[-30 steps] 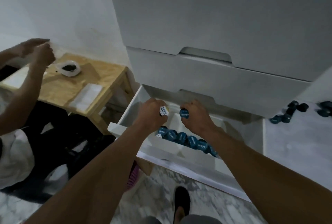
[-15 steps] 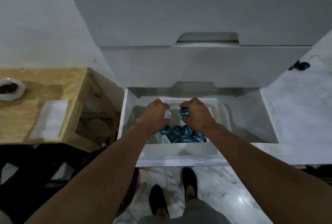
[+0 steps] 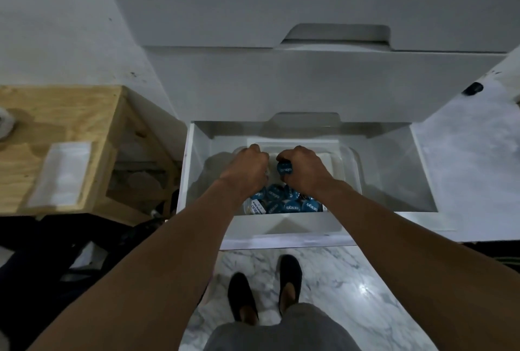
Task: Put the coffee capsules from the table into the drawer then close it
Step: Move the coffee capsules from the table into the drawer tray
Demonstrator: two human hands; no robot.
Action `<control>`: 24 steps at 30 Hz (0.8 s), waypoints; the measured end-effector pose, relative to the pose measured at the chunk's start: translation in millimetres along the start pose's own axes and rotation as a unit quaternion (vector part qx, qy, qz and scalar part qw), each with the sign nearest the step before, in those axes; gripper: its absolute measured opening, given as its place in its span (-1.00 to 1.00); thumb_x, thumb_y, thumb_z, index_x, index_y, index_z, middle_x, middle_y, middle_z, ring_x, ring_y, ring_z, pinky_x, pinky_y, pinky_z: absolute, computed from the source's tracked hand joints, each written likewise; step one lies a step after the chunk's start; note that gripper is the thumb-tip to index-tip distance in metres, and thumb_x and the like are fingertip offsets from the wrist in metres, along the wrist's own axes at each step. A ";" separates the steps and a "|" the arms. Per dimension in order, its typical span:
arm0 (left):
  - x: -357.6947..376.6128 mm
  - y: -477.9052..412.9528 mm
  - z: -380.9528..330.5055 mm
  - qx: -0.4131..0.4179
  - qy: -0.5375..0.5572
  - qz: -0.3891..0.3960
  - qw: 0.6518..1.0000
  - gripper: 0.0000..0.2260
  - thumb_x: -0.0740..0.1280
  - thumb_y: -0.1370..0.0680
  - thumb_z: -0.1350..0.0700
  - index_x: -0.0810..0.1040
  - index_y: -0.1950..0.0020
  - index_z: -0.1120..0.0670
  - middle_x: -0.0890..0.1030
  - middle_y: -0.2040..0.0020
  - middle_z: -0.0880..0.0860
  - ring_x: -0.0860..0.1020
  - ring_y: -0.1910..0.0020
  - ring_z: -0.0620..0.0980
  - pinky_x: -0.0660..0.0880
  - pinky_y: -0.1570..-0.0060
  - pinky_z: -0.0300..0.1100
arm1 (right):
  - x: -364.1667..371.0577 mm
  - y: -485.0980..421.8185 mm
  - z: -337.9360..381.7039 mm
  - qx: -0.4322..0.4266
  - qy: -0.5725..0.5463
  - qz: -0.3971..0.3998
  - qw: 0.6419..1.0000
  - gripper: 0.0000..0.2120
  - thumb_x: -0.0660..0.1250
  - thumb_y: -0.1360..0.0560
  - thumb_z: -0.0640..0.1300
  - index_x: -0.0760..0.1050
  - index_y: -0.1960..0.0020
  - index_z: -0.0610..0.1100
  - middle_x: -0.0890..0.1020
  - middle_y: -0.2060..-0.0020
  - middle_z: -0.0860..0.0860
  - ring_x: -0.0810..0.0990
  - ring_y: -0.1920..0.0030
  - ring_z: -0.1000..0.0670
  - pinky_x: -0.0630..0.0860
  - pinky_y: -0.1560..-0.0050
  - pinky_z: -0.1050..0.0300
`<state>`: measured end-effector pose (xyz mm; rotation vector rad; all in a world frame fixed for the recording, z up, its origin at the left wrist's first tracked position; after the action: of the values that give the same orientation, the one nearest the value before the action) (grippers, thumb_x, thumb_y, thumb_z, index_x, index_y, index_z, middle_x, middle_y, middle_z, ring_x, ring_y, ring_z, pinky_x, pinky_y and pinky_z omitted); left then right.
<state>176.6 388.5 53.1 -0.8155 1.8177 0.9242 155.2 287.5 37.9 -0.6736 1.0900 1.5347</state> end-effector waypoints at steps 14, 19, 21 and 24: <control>16.0 -20.5 -4.2 -0.005 -0.041 0.061 0.997 -0.74 0.41 -0.48 0.19 0.52 -0.13 0.23 0.50 -0.10 0.20 0.51 -0.10 0.16 0.45 -0.04 -0.09 | 3.3 -10.2 -10.0 0.000 -0.037 0.020 0.999 -0.56 0.35 -0.45 -0.19 0.47 -0.32 -0.13 0.50 -0.23 -0.18 0.50 -0.22 -0.16 0.47 -0.25 0.04; 8.2 -21.4 -8.2 0.017 -0.078 0.053 0.995 -0.80 0.33 -0.49 0.27 0.53 -0.11 0.19 0.56 -0.05 0.19 0.55 -0.04 0.15 0.42 0.09 -0.11 | 2.4 -11.0 -15.0 0.014 -0.047 0.015 0.999 -0.62 0.28 -0.51 -0.24 0.46 -0.32 -0.16 0.50 -0.25 -0.19 0.49 -0.24 -0.18 0.45 -0.29 0.02; 7.2 -20.8 -7.6 0.019 -0.095 0.049 0.994 -0.82 0.33 -0.51 0.23 0.54 -0.11 0.14 0.57 -0.04 0.16 0.56 -0.01 0.13 0.45 0.10 -0.10 | 4.5 -10.6 -16.4 0.016 -0.042 0.019 0.999 -0.61 0.30 -0.49 -0.28 0.46 -0.32 -0.16 0.52 -0.24 -0.19 0.49 -0.24 -0.18 0.45 -0.30 0.01; 7.8 -19.3 -4.9 0.016 -0.104 0.045 0.993 -0.83 0.32 -0.53 0.20 0.55 -0.12 0.12 0.56 -0.04 0.15 0.56 0.01 0.12 0.40 0.16 -0.13 | 8.3 -9.8 -15.6 0.018 -0.045 0.021 0.999 -0.60 0.31 -0.48 -0.30 0.48 -0.31 -0.15 0.54 -0.23 -0.18 0.50 -0.24 -0.16 0.45 -0.29 0.04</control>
<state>187.6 373.5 42.6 -0.5978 1.6946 0.9962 160.4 277.1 21.4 -0.5566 1.0671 1.5624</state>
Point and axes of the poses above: each hand's wrist, its own y-axis away from the middle knuckle, its own x-axis out of the palm, z = x × y, the point moved 9 cm from there along -y, towards the middle knuckle
